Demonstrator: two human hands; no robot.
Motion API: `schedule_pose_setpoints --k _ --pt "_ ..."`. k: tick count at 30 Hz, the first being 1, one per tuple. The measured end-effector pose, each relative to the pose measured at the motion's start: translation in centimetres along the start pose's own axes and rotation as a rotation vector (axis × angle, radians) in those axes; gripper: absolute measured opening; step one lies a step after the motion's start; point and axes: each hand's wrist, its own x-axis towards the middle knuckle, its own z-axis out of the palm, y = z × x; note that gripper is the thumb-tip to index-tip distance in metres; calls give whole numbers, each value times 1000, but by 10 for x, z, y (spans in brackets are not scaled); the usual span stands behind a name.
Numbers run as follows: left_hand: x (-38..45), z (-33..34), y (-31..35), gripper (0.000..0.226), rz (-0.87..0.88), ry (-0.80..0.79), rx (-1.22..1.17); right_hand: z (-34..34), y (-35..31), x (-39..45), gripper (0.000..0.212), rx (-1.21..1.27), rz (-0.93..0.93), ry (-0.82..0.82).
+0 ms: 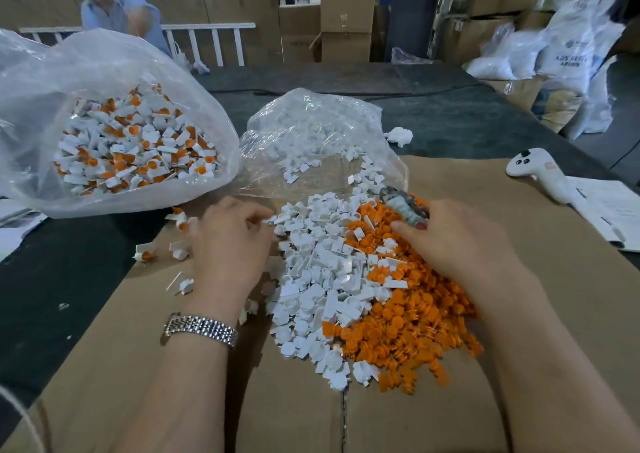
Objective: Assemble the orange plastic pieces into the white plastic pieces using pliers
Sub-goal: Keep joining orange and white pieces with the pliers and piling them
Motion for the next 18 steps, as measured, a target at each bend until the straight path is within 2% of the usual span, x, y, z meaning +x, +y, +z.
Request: schedule_pose_setpoints --k 2,5,9,13,16,18 --pt "-1 2 2 15 2 -166 7 3 0 -1 53 -46 5 6" --pt "-1 3 1 10 -21 -267 35 6 -1 -2 52 -62 -1 -3" --pt "0 4 3 4 -90 -279 3 9 -4 -3 57 -81 -4 -46" --pt "2 4 3 16 -151 -273 -24 10 -5 -4 67 -109 8 -83" --pt "3 6 3 18 -119 -266 0 11 -5 -3 72 -78 28 -101" --pt "3 8 4 10 -75 -205 -19 8 -7 -2 68 -38 -33 -24"
